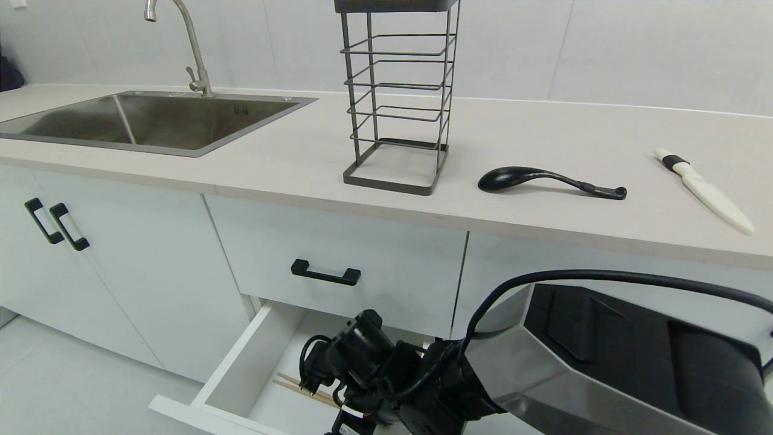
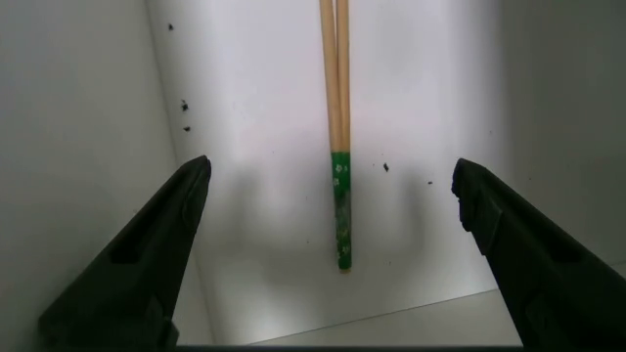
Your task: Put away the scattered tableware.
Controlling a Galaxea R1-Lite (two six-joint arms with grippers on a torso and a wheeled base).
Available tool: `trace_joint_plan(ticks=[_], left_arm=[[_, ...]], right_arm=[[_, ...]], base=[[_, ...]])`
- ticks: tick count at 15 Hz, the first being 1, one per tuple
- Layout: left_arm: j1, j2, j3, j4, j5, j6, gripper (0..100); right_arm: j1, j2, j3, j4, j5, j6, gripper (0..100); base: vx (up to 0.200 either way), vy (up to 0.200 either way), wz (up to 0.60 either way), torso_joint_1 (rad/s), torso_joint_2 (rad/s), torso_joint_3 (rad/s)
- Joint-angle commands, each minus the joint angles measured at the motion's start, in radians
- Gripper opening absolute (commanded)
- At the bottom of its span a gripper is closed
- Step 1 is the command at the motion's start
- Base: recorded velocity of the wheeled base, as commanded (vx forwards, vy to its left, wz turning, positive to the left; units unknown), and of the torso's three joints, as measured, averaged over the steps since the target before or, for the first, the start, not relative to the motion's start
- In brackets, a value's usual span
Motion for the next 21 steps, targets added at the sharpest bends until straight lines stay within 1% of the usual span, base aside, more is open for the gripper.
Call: trace_joint_plan(ticks=[1, 10, 14, 18, 21], left_arm=[[0.000, 0.001, 0.000, 0.000, 0.000, 0.000, 100], [0.000, 0.001, 0.000, 0.000, 0.000, 0.000, 100], [0.000, 0.001, 0.000, 0.000, 0.000, 0.000, 100], [0.000, 0.001, 0.000, 0.000, 0.000, 0.000, 100], [0.000, 0.001, 0.000, 0.000, 0.000, 0.000, 100]], right_arm=[[0.019, -0.050, 0.000, -0.001, 0.000, 0.000, 100], [0.038, -0.172, 0.023, -0.001, -0.006, 0.000, 100], [0.052, -0.261, 0.115, -0.001, -0.010, 0.000, 100], [0.052, -0.369, 0.131, -0.005, -0.012, 0.001, 100], [0.053, -0.456, 0.200, -0.034, -0.010, 0.003, 100]], base=[[0.000, 0.000, 0.00, 0.000, 0.00, 0.000], [0.000, 0.000, 0.00, 0.000, 0.00, 0.000], [0.000, 0.000, 0.00, 0.000, 0.00, 0.000], [0.000, 0.000, 0.00, 0.000, 0.00, 0.000], [0.000, 0.000, 0.00, 0.000, 0.00, 0.000]])
